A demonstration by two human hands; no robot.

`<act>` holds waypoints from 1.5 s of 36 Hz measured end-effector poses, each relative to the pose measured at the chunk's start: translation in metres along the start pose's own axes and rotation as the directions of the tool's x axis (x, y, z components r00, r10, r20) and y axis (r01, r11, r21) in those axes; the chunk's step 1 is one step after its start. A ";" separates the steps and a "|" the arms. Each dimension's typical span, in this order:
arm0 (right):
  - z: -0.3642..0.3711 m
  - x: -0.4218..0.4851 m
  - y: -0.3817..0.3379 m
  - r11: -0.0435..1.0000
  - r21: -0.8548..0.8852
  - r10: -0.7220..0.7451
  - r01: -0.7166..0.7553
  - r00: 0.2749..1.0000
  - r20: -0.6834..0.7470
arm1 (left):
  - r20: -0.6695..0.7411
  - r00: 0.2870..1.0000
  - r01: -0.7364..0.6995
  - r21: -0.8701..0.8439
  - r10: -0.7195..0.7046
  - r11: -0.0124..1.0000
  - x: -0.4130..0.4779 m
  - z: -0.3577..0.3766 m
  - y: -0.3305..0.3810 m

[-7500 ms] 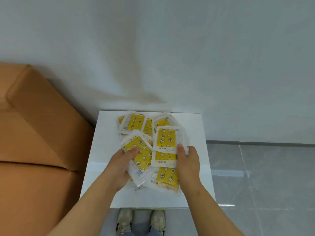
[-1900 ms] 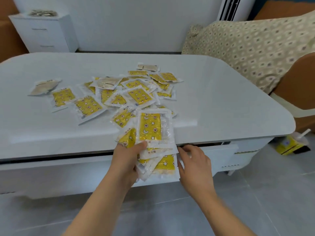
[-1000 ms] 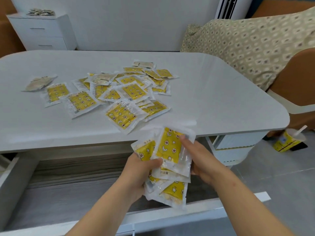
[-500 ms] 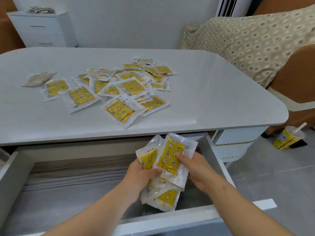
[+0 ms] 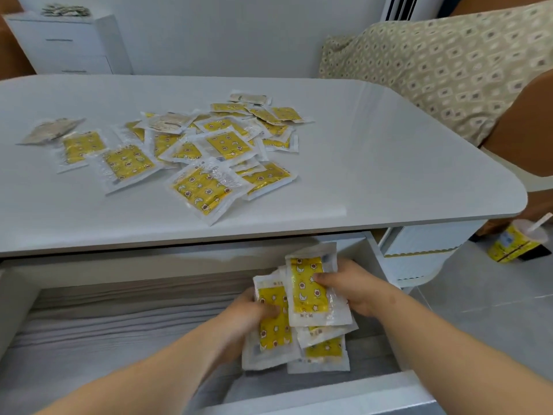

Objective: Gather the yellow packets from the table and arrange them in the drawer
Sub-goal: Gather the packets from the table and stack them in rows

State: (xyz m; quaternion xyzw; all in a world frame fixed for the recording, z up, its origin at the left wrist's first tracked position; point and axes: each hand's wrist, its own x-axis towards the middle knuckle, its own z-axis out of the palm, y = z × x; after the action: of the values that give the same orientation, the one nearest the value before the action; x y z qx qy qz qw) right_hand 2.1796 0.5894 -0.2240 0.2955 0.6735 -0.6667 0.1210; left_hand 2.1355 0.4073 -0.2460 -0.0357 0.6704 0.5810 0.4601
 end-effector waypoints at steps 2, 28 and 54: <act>-0.005 0.003 0.006 0.996 -0.090 -0.008 0.006 1.000 -0.018 | 0.001 1.000 0.002 0.093 -0.003 0.996 0.002 -0.003 -0.004; -0.022 -0.004 0.010 0.731 -0.680 -0.085 0.052 0.996 -0.015 | -0.024 0.996 0.054 0.914 -0.080 0.402 -0.005 0.014 -0.006; -0.032 -0.007 -0.006 0.959 -0.274 0.089 -0.074 0.995 0.041 | 0.086 0.984 0.044 0.736 -0.158 0.676 -0.019 -0.026 0.025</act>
State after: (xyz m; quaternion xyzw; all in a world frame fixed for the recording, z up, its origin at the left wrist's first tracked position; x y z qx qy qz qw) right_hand 2.1895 0.6193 -0.2122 0.2858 0.7427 -0.5697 0.2056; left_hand 2.1172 0.3853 -0.2168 0.1554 0.8088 0.2399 0.5139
